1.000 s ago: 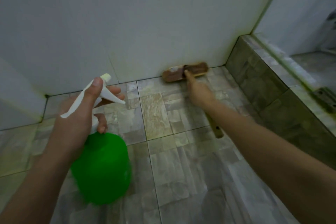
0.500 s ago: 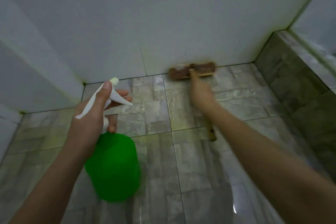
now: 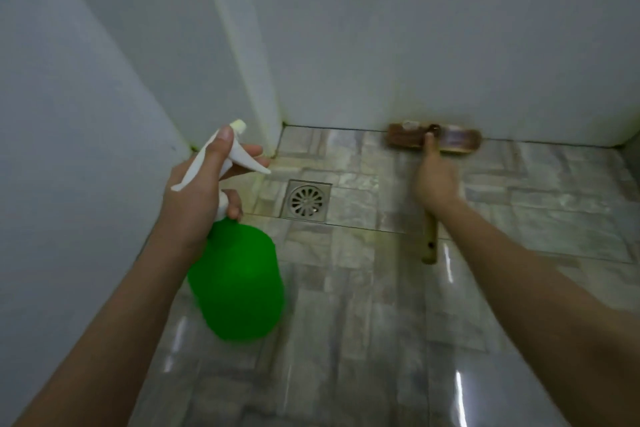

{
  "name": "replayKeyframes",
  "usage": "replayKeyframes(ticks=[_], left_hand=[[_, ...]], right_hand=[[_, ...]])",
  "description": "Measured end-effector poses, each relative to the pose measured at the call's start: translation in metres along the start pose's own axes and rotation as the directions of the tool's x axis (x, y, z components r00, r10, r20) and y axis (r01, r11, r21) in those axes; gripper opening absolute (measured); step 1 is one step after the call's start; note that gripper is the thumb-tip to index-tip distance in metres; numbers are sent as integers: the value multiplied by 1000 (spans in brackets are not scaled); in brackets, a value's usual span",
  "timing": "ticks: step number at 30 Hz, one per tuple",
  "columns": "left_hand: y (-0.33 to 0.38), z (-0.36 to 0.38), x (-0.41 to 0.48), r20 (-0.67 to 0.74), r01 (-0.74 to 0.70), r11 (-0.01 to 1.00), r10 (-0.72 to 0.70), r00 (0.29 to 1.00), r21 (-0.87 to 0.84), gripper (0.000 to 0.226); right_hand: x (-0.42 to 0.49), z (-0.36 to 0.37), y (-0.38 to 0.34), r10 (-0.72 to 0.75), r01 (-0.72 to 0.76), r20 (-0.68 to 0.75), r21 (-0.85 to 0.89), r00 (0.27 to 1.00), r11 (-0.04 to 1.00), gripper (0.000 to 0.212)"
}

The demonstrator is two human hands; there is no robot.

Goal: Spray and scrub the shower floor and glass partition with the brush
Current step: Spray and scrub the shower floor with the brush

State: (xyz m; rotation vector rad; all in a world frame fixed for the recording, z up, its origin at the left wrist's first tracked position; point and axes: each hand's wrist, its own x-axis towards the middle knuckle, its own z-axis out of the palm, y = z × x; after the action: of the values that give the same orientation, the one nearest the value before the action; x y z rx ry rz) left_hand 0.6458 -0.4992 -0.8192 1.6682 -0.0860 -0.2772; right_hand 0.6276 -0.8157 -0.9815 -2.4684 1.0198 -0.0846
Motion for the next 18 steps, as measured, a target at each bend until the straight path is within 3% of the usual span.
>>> replayKeyframes(ticks=[3,5,9,13,16,18], left_hand=[[-9,-19,-7,-98,-4,1000,3,995,-11,43],[-19,-30,-9,-123,1,1000,-1,992,-7,46],[-31,-57,-11,-107,46,999,-48,993,-22,39],[-39,-86,-8,-121,47,999,-47,991,-5,71],[-42,-101,-1,-122,39,999,-38,992,11,87],[-42,-105,1,-144,33,999,-30,989,17,78]], right_hand=[[-15,58,-111,-174,156,166,117,971,981,51],[-13,87,-159,-231,218,204,84,951,972,60],[-13,81,-131,-259,270,171,-45,951,962,65],[-1,53,-101,0,3,23,-117,1000,993,63],[3,73,-143,-113,117,73,-60,991,991,59],[-2,94,-165,-208,217,139,-54,968,975,62]])
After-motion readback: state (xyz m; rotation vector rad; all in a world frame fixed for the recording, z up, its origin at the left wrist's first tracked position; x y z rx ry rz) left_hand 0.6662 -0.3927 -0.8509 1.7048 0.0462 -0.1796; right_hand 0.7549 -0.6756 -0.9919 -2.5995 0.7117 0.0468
